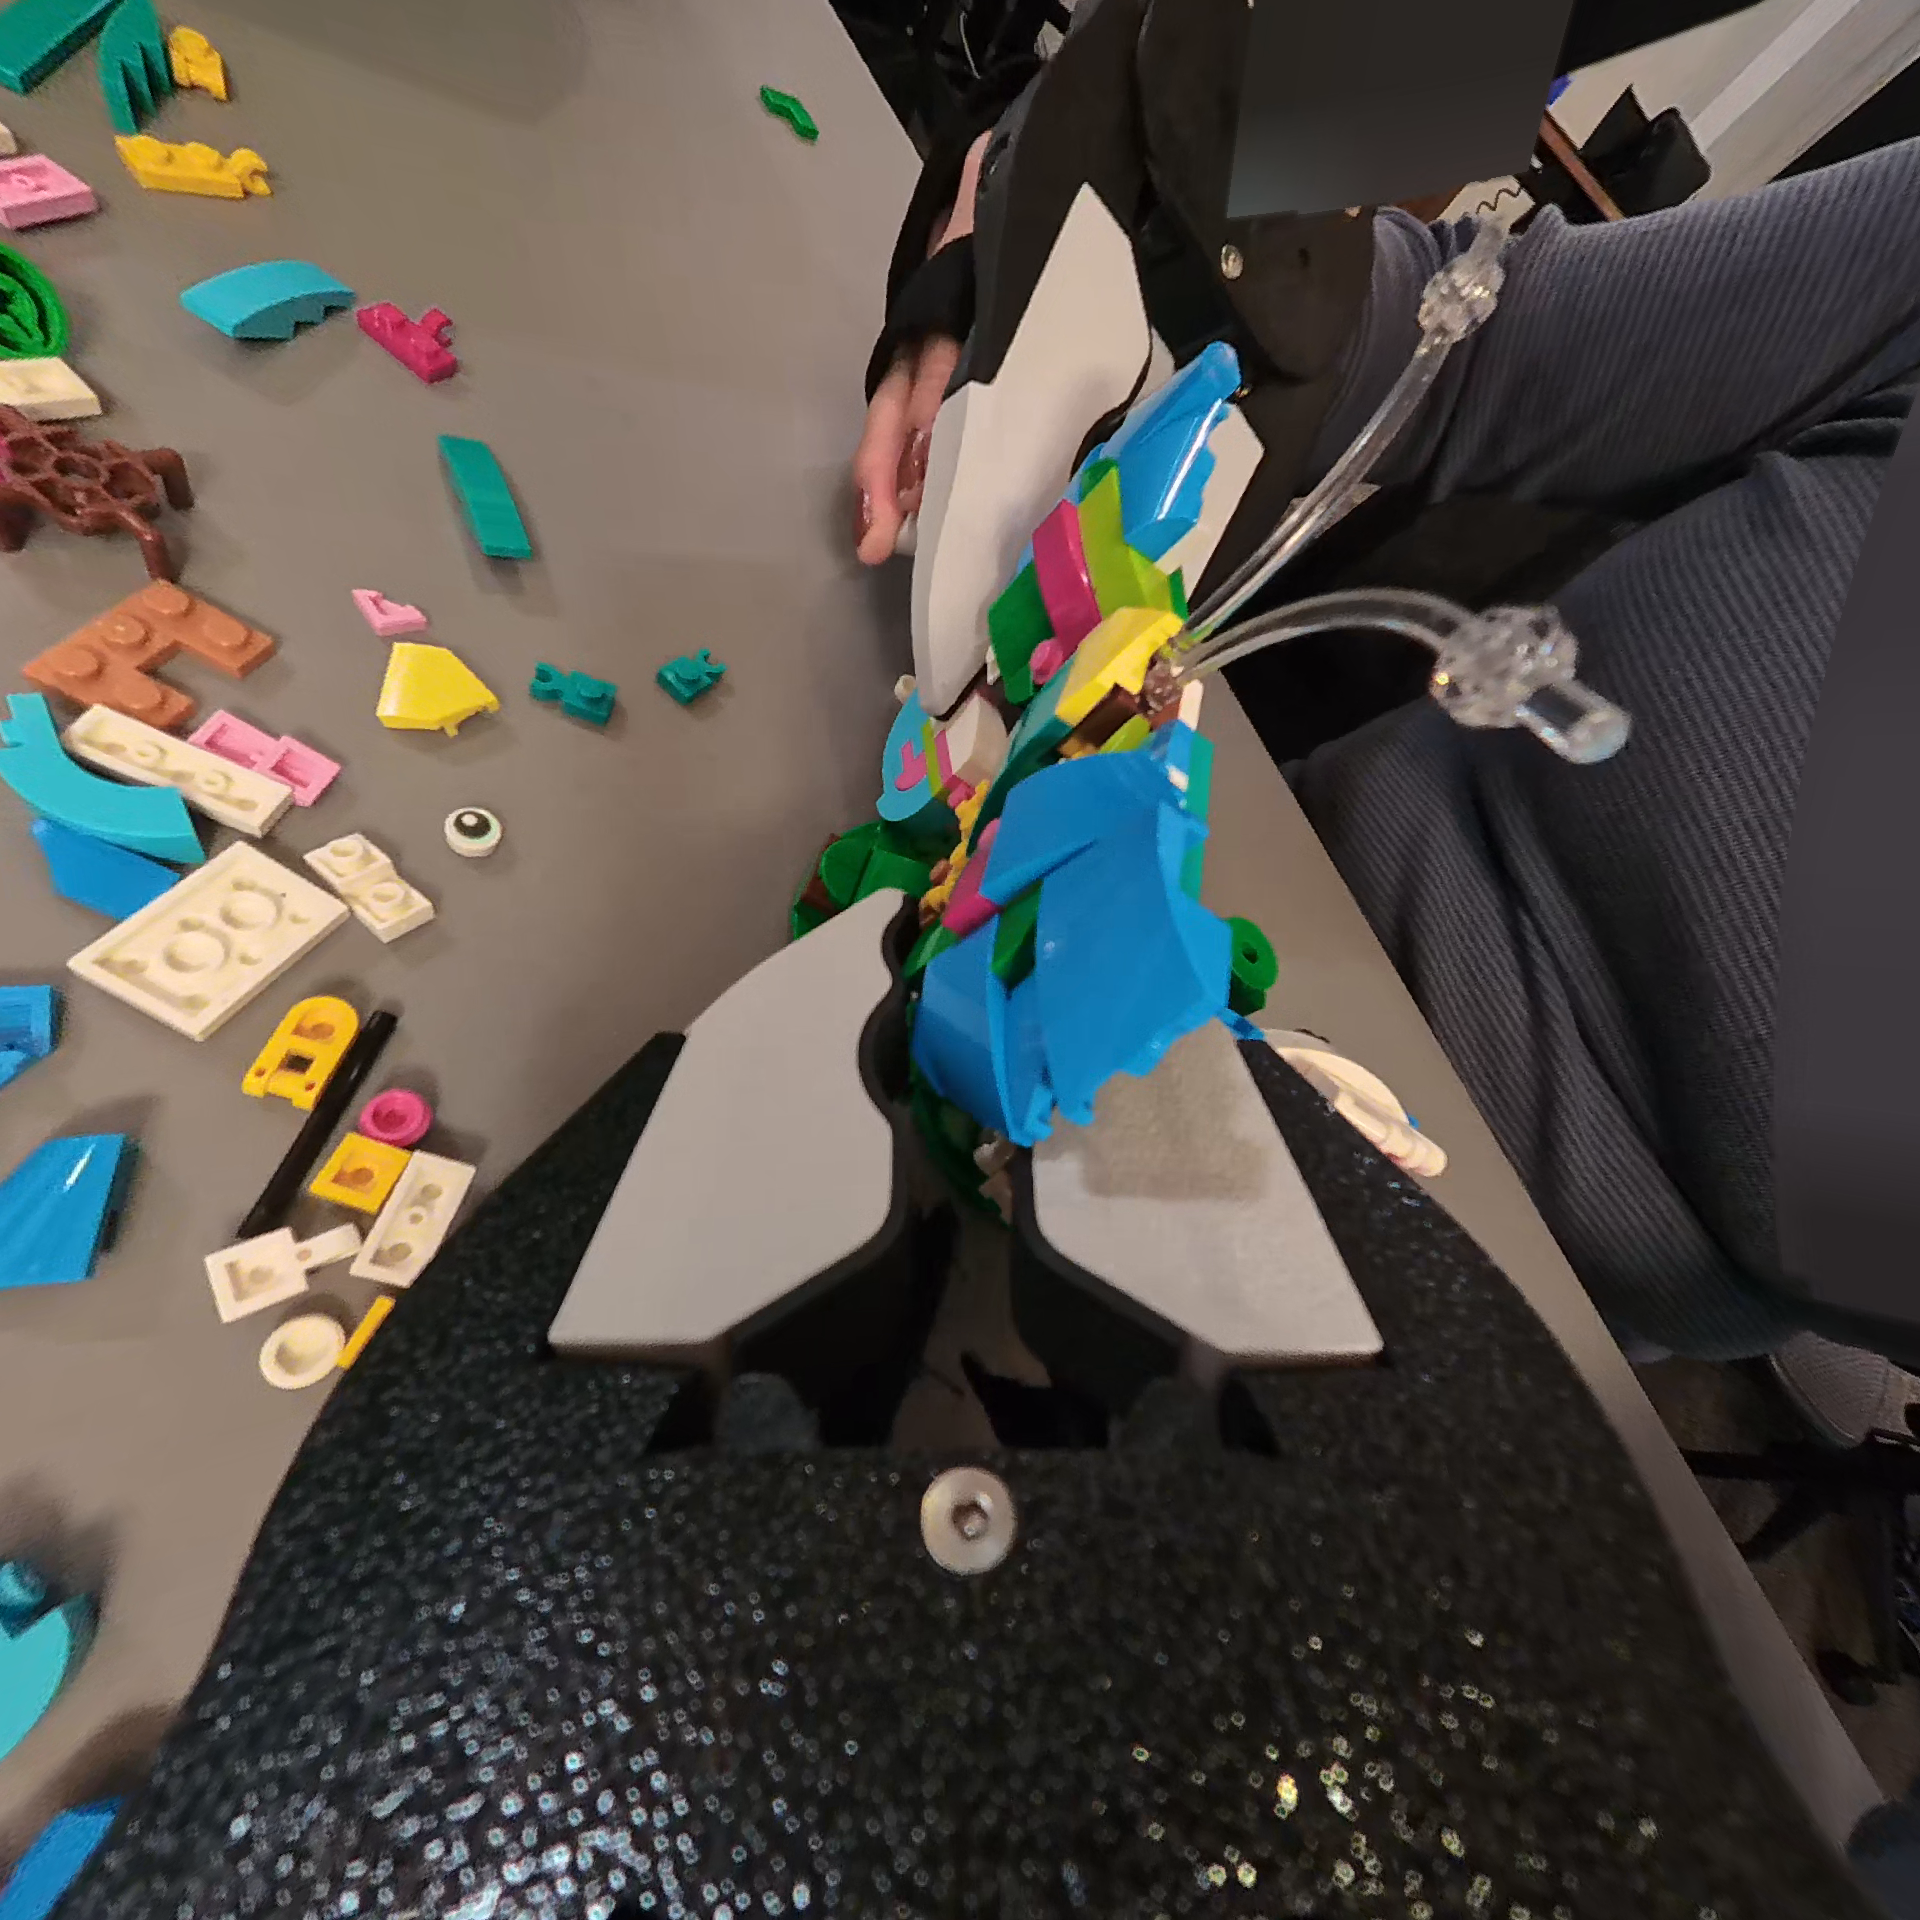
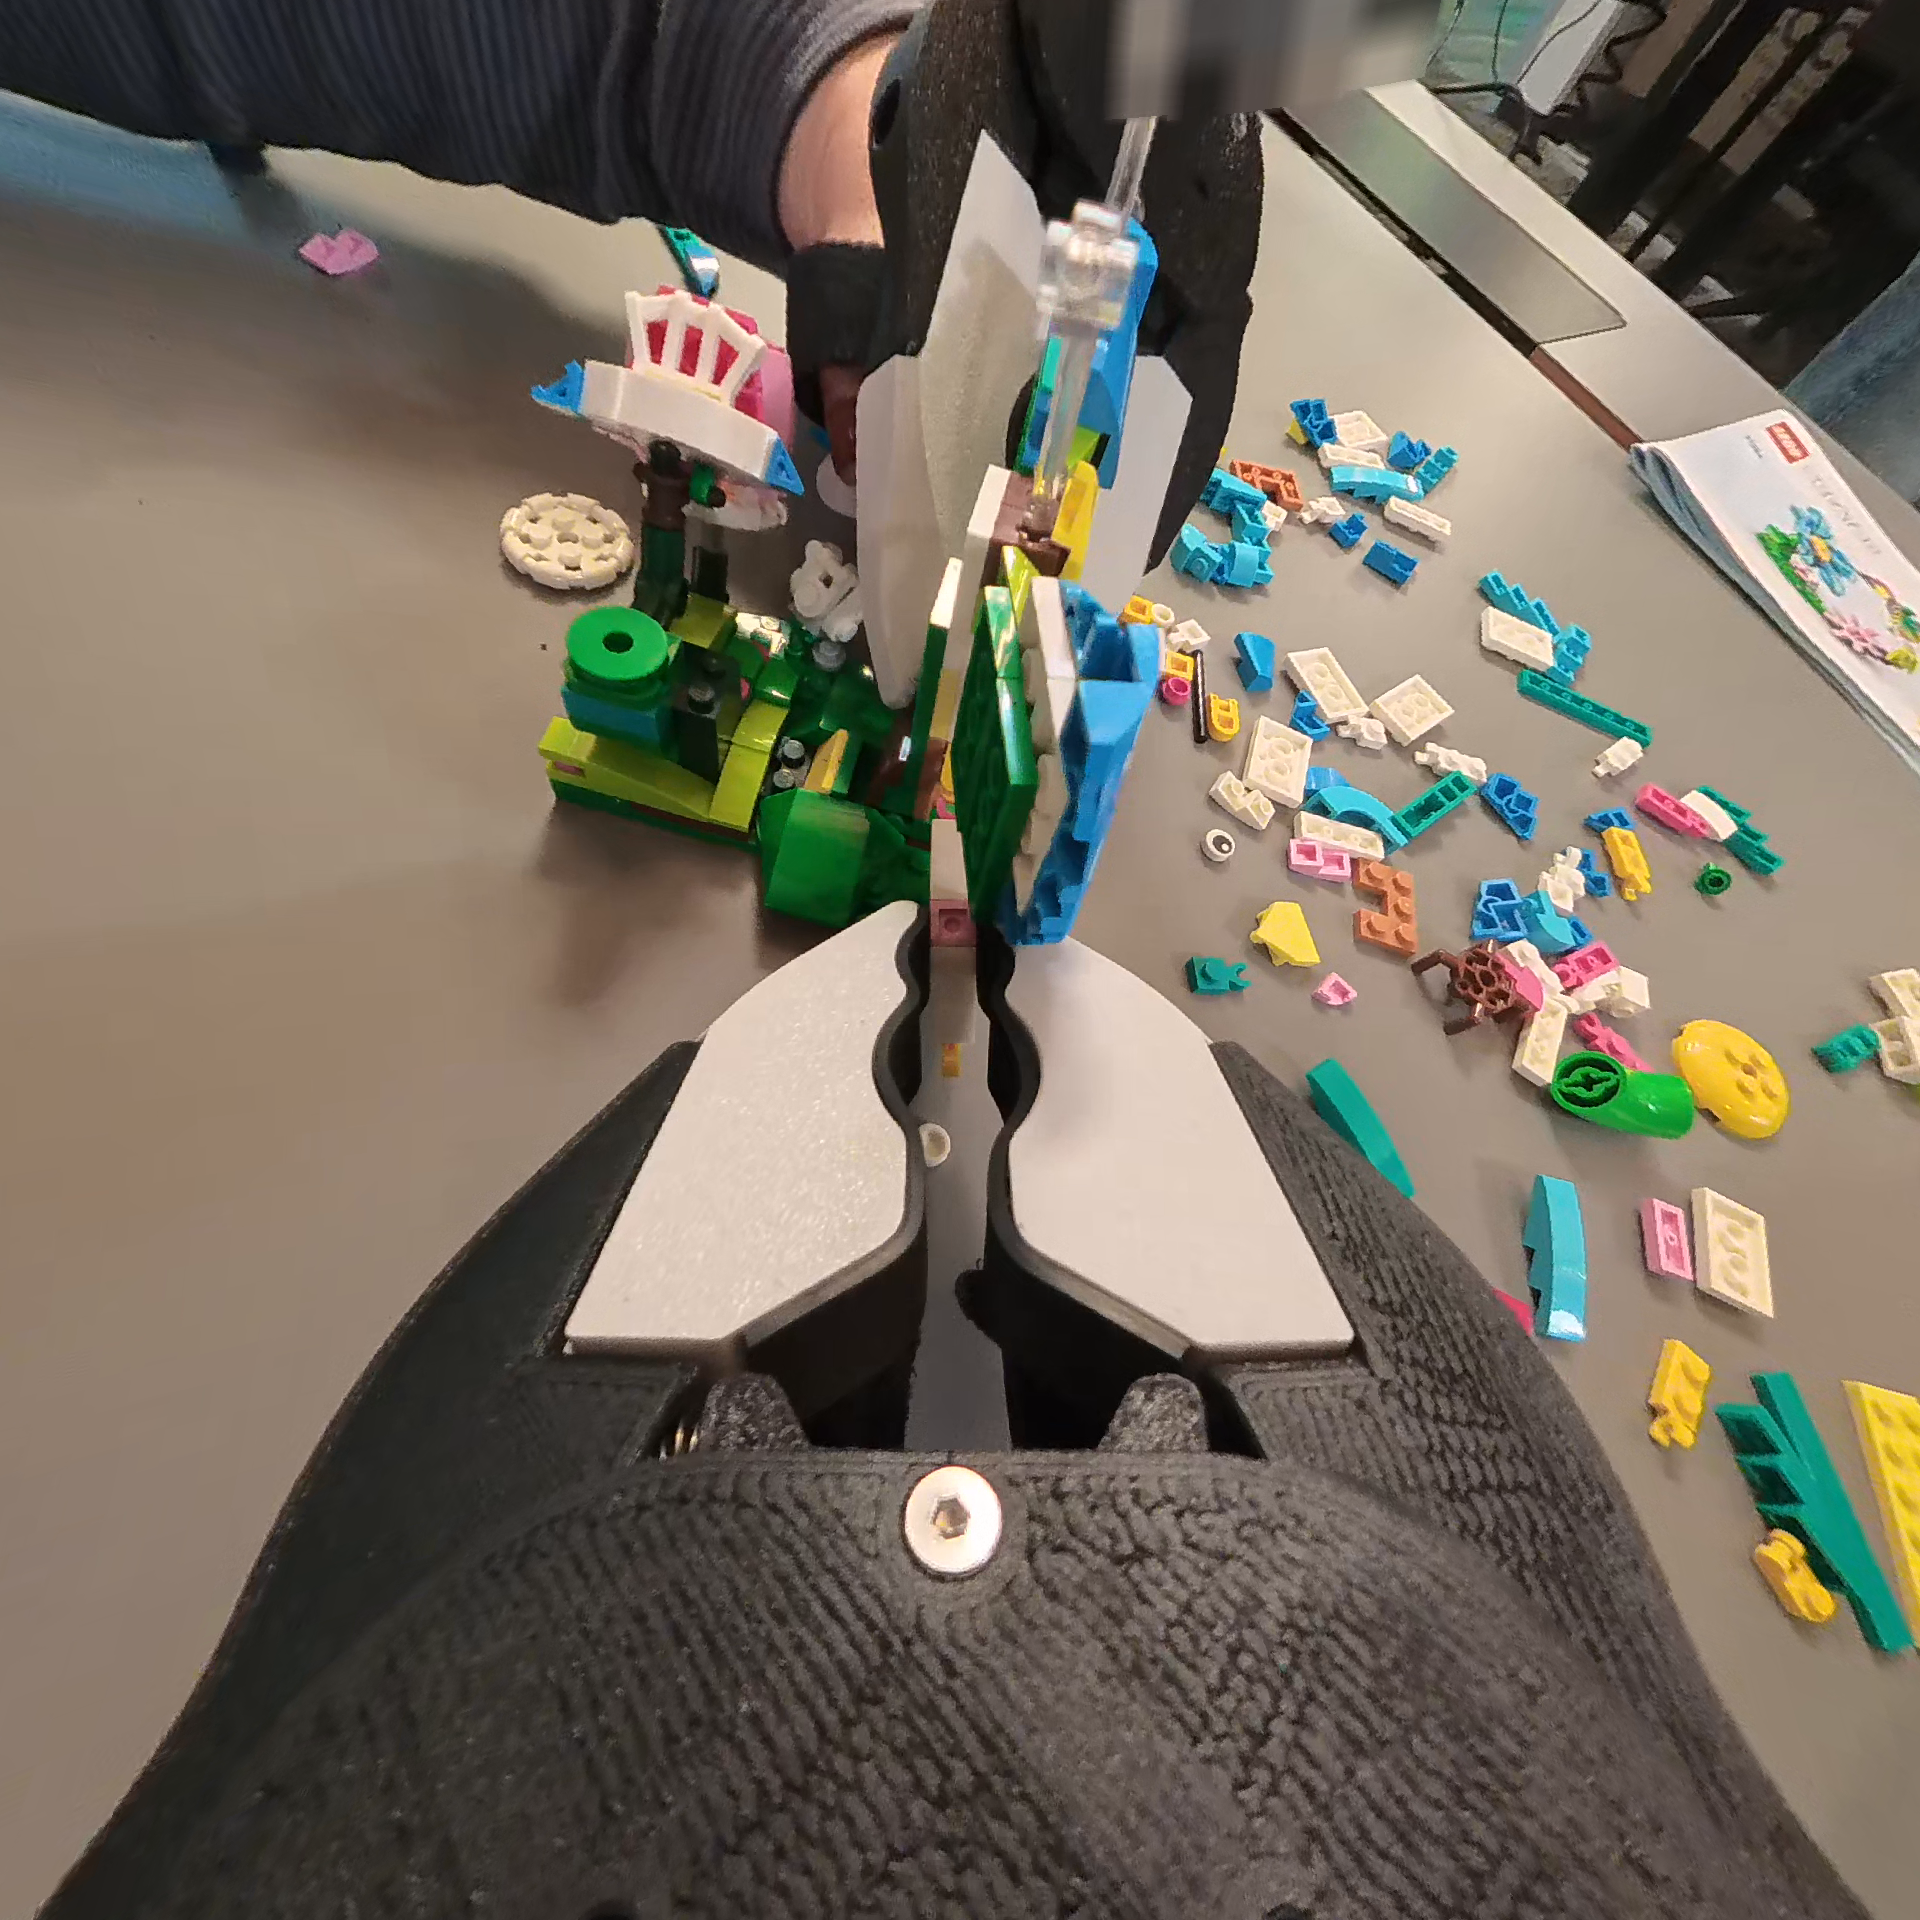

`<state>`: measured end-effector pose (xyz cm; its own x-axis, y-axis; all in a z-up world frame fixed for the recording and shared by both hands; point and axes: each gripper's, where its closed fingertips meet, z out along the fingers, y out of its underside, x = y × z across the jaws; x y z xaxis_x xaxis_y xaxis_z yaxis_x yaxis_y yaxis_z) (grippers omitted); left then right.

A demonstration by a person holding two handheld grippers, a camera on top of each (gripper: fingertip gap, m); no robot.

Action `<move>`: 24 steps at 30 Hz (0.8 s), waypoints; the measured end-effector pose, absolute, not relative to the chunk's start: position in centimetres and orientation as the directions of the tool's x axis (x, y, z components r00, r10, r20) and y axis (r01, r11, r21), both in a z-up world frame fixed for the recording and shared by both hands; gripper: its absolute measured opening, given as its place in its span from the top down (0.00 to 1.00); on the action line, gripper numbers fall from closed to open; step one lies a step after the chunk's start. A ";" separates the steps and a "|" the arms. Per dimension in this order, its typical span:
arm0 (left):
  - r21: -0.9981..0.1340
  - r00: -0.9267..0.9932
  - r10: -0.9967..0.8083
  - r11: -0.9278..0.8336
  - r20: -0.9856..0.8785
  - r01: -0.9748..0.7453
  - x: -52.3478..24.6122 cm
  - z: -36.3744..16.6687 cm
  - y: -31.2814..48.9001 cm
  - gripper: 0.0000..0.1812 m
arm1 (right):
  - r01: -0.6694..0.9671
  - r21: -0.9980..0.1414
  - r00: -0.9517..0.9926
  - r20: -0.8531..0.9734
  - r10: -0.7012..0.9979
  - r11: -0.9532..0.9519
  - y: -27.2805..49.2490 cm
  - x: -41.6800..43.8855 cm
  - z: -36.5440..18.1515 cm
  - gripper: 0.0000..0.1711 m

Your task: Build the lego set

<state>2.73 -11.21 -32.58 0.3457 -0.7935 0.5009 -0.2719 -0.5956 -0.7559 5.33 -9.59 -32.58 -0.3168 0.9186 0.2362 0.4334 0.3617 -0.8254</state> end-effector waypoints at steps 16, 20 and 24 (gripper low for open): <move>-0.787 0.660 -0.745 -0.465 0.100 -0.405 -3.4 -28.5 -11.9 0.56 | 0.393 -0.821 -0.375 0.268 0.887 0.414 -9.6 5.6 -32.5 0.96; -0.686 0.568 -0.751 -0.217 -0.337 -0.694 -1.7 -24.6 -11.4 0.40 | 0.383 -0.823 -0.386 0.269 0.882 0.418 -9.7 5.6 -32.4 0.96; -0.367 0.309 -0.860 -0.155 -0.407 -0.917 1.6 -26.7 -11.3 0.35 | 0.383 -0.819 -0.389 0.277 0.879 0.428 -9.6 5.5 -32.3 0.96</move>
